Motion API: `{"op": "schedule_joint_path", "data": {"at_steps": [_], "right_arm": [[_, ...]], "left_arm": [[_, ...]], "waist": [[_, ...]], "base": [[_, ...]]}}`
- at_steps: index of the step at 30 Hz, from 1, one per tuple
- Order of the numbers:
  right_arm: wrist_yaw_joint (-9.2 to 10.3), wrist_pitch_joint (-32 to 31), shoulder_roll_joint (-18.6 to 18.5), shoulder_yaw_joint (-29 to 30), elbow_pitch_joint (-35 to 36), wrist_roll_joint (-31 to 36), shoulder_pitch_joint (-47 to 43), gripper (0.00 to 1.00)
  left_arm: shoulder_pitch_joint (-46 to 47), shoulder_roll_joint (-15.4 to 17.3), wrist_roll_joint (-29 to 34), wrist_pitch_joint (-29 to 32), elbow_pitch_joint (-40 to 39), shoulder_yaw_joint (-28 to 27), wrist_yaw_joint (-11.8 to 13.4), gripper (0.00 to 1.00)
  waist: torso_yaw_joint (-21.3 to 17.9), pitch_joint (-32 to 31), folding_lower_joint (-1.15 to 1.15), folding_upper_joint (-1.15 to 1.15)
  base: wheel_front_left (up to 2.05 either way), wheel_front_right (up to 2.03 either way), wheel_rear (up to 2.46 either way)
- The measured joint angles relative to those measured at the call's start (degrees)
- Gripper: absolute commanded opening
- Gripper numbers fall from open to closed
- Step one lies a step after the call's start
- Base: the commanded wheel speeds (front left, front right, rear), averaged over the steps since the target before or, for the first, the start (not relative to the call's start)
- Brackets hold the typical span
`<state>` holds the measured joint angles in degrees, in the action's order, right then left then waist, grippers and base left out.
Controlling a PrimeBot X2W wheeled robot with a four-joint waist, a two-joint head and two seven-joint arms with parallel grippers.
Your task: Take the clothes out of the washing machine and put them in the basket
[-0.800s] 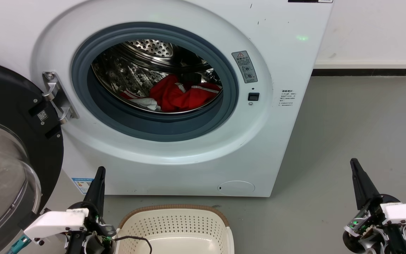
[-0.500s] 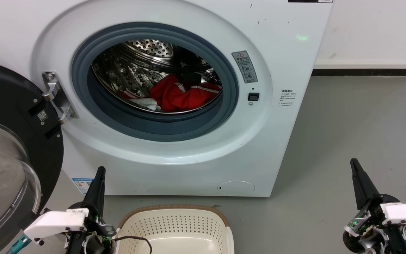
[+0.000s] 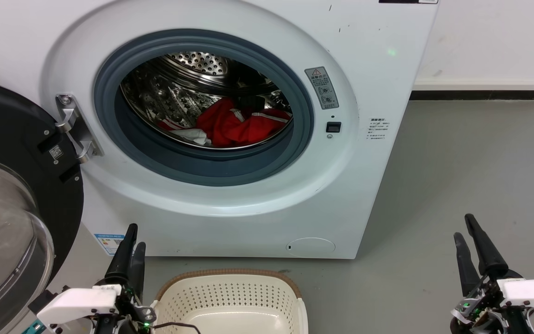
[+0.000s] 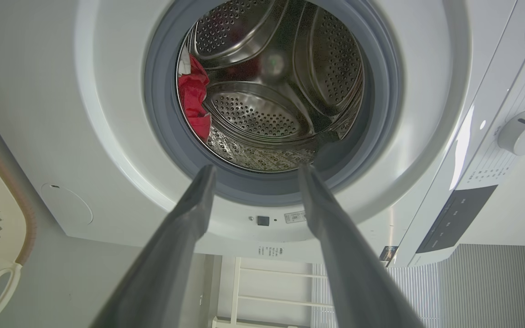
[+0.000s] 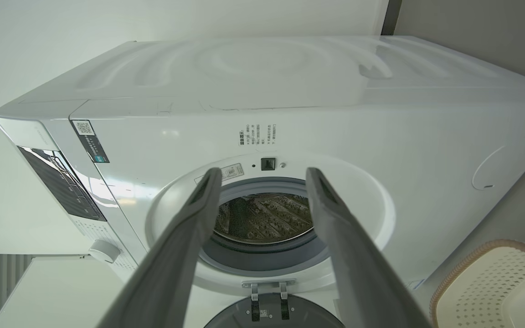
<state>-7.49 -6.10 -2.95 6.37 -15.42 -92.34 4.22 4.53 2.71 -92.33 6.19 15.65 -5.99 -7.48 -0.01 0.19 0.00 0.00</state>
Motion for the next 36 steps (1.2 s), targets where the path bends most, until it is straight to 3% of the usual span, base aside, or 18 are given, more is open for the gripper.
{"op": "schedule_joint_path", "data": {"at_steps": [6, 21, 36], "right_arm": [[0.0, 2.3, 0.0, -0.3, 1.1, 1.4, -0.2, 1.0], [0.0, 6.4, 0.0, -2.3, 6.9, 23.1, -1.1, 1.0], [0.0, 9.6, 0.0, -3.0, 9.3, 41.1, -2.2, 1.0]], "left_arm": [[0.1, 0.0, 2.0, -2.4, -0.9, 1.9, 0.0, 1.0], [0.8, 0.0, 21.3, -6.5, -5.7, 3.2, 0.0, 1.0], [0.8, 0.0, 36.3, -9.7, -7.3, 4.4, 0.0, 1.0]], "waist": [[-0.1, 0.1, 0.0, 0.0], [-0.4, 0.2, 0.0, 0.0], [-0.4, 0.0, 0.0, 0.0]], "base": [[0.0, 0.0, 0.0], [0.0, 0.0, 0.0], [0.0, 0.0, 0.0]]}}
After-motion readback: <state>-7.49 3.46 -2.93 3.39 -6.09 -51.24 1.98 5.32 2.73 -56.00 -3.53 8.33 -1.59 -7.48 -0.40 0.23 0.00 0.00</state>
